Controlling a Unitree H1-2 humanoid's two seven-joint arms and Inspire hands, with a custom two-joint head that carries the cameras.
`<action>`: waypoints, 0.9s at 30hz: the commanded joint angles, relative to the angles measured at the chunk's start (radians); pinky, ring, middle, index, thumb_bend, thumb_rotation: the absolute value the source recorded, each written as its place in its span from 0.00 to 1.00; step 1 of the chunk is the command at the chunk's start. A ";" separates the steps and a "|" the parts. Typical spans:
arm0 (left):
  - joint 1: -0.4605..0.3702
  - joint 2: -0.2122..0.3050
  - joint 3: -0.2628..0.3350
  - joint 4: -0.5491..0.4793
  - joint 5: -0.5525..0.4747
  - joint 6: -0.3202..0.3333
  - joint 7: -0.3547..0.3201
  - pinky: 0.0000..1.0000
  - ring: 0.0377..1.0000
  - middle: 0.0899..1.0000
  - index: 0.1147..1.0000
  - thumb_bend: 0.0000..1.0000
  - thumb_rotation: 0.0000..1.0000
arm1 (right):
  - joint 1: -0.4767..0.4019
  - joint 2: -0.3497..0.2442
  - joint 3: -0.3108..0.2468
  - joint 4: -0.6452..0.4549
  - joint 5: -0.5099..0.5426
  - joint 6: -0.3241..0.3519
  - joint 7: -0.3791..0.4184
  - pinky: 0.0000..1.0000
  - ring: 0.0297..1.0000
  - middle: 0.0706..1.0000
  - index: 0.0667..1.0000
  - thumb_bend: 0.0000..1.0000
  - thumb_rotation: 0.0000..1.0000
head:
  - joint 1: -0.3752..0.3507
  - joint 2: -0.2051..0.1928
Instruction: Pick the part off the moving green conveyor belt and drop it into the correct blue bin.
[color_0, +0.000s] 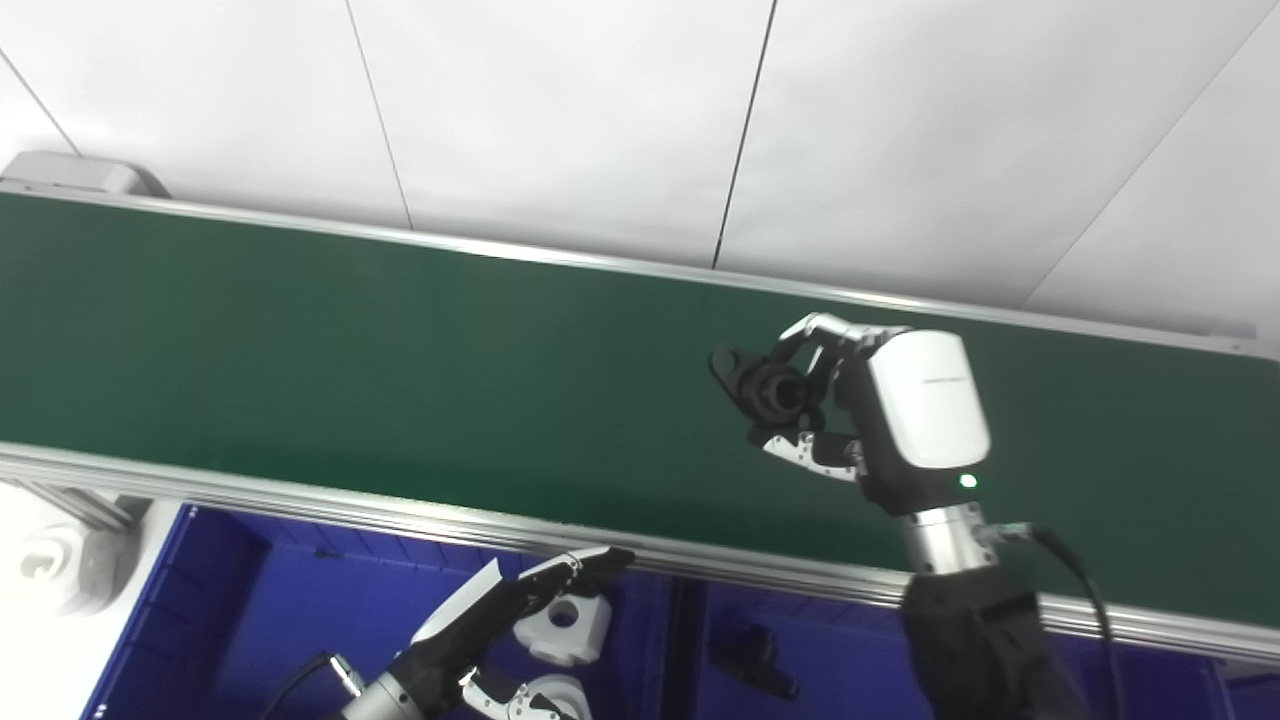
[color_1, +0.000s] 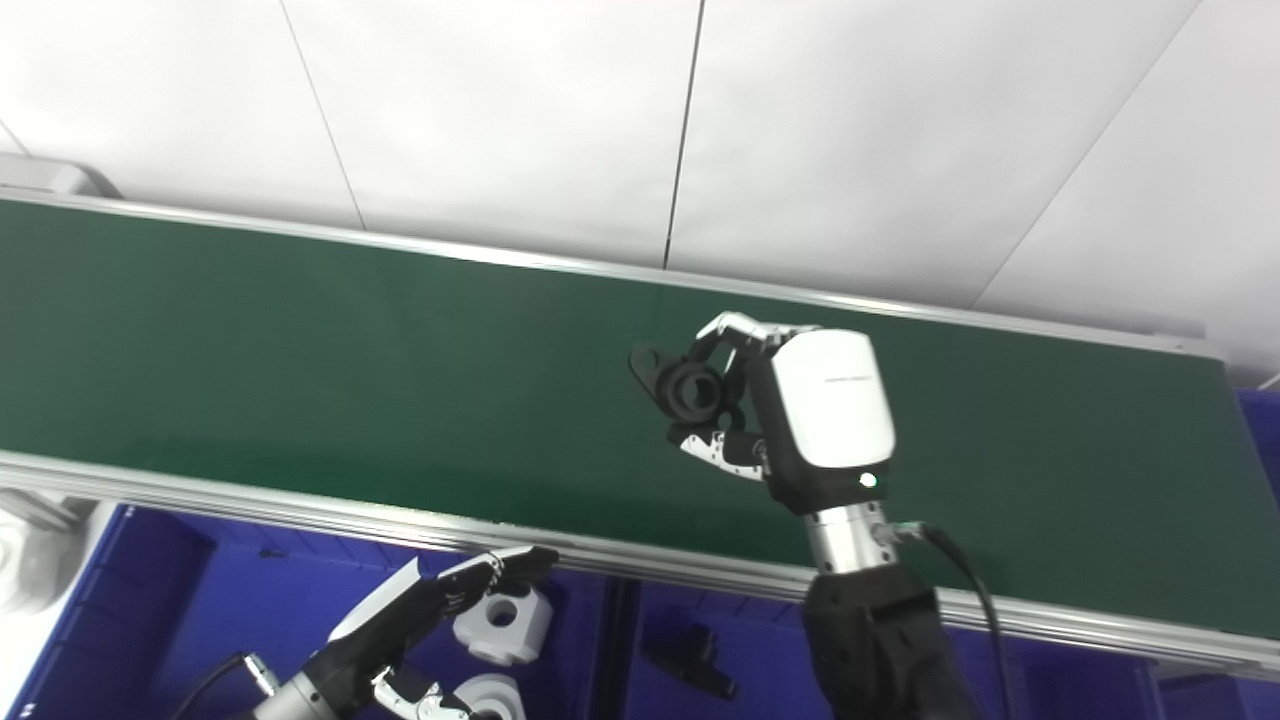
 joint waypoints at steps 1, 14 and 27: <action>0.014 0.009 0.004 -0.051 -0.008 -0.018 -0.005 0.84 0.87 0.88 0.85 0.90 0.34 | 0.036 -0.004 -0.037 -0.073 -0.007 0.017 0.020 0.15 0.19 0.25 0.45 0.51 0.12 | -0.009 0.006; 0.020 0.024 0.035 -0.133 -0.040 0.052 -0.028 0.84 0.87 0.88 0.86 0.88 0.31 | 0.384 -0.019 -0.119 -0.141 -0.005 -0.057 0.069 0.23 0.26 0.43 0.45 0.53 0.00 | -0.109 0.119; 0.034 -0.032 0.011 -0.254 -0.004 0.191 -0.021 0.83 0.87 0.89 0.85 0.86 0.31 | 0.493 -0.181 -0.137 0.050 0.136 -0.277 -0.015 0.31 0.36 0.39 0.49 0.52 0.00 | 0.023 0.236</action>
